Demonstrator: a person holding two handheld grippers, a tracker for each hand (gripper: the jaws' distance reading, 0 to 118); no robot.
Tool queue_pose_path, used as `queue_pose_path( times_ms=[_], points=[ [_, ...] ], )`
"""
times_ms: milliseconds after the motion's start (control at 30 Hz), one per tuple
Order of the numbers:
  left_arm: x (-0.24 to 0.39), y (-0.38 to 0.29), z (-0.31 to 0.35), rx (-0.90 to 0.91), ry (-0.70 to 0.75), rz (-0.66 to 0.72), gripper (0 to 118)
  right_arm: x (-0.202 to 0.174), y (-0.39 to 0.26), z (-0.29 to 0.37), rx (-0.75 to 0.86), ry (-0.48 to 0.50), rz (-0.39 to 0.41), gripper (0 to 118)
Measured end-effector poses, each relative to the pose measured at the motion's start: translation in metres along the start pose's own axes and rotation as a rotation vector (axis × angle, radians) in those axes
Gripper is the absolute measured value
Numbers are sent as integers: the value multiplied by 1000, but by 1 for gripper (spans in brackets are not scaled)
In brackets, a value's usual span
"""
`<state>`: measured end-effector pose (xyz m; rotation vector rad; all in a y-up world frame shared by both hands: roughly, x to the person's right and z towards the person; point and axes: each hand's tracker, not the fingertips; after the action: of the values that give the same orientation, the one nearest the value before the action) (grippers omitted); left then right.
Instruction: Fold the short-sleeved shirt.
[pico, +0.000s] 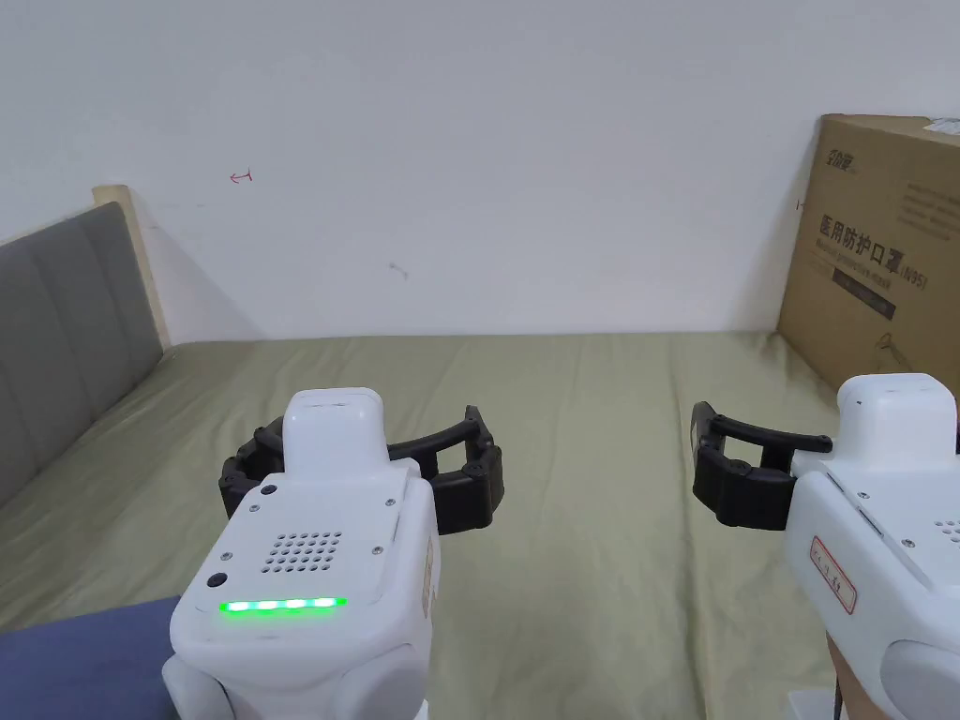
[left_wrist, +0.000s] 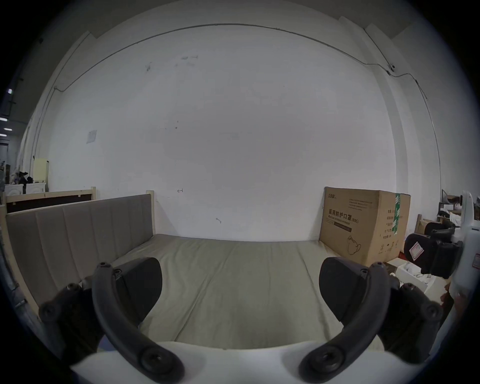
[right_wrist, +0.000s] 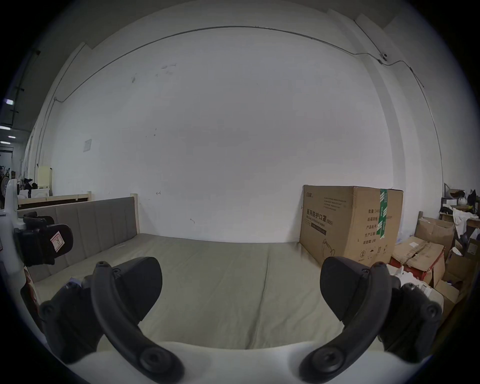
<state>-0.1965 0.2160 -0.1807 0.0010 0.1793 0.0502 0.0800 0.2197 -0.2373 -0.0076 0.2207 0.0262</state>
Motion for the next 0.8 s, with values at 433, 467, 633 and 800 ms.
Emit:
queue_pose_path(
  times_ms=[433, 467, 633, 800],
  points=[
    [-3, -5, 0, -20, 17, 37, 118, -3, -3, 1, -7, 5, -2, 118],
    [-3, -5, 0, -20, 14, 43, 118, -3, -3, 2, -6, 5, -4, 118],
    [-1, -5, -1, -33, 27, 38, 118, -4, 0, 4, -1, 8, -10, 118],
    [3, -5, -1, -38, 17, 40, 118, -5, -1, 4, 0, 11, -5, 118]
  ],
)
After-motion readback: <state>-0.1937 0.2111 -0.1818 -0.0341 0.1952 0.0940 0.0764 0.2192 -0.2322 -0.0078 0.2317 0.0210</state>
